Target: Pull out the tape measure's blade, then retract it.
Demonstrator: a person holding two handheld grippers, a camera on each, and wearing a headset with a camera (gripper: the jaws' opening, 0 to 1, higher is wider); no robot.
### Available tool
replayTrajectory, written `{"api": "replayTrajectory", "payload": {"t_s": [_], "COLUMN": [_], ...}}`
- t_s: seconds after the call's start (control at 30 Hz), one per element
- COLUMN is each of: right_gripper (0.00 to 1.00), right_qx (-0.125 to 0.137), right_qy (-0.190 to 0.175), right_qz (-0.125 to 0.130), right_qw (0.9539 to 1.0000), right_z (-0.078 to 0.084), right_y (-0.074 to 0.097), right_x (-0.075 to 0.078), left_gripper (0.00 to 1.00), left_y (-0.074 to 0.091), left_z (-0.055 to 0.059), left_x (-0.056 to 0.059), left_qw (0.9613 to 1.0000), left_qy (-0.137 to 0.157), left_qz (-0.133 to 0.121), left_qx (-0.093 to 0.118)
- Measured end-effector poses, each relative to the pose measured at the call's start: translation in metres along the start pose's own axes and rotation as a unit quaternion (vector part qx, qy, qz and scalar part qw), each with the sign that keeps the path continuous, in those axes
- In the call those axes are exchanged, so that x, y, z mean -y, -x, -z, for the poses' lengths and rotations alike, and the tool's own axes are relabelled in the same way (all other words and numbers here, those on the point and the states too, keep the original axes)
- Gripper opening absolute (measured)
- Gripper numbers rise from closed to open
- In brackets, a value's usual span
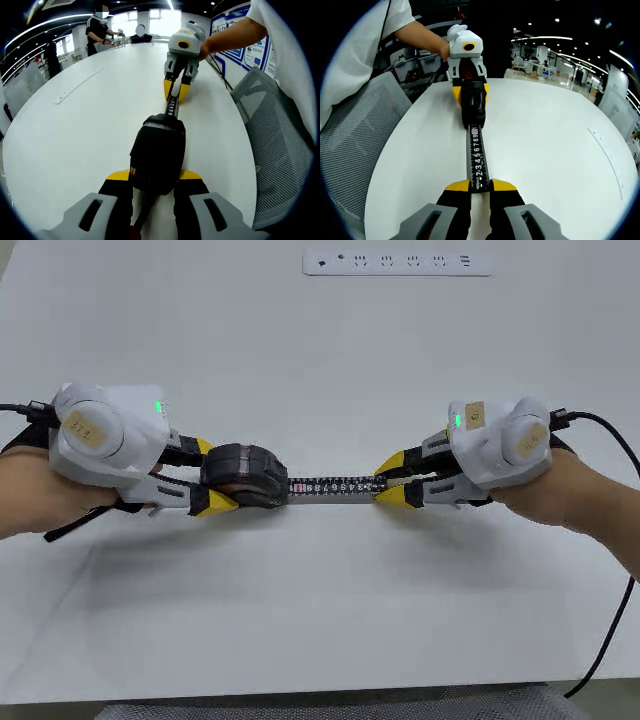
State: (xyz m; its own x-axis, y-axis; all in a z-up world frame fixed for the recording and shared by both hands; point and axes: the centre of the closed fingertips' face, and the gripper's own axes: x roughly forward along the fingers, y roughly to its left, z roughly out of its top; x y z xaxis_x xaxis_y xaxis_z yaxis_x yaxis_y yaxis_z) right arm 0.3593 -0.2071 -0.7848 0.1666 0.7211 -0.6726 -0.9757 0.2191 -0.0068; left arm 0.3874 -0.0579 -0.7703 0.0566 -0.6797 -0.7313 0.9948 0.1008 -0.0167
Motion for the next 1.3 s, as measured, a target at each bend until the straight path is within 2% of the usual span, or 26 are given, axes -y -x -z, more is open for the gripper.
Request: {"api": "replayTrajectory", "payload": {"t_s": [1.3], "right_gripper": [0.10], "right_qx": [-0.037], "right_qy": [-0.017], "right_qz": [0.021], "right_qw": [0.9990], "right_z": [0.048], "right_y": [0.049], "right_x": [0.009], "left_gripper": [0.26], "left_y": [-0.001], "left_z": [0.000], "left_x": [-0.001], "left_qw": [1.0000], "left_qy": [0.000], "left_qz": [0.001], "left_qx": [-0.004]}}
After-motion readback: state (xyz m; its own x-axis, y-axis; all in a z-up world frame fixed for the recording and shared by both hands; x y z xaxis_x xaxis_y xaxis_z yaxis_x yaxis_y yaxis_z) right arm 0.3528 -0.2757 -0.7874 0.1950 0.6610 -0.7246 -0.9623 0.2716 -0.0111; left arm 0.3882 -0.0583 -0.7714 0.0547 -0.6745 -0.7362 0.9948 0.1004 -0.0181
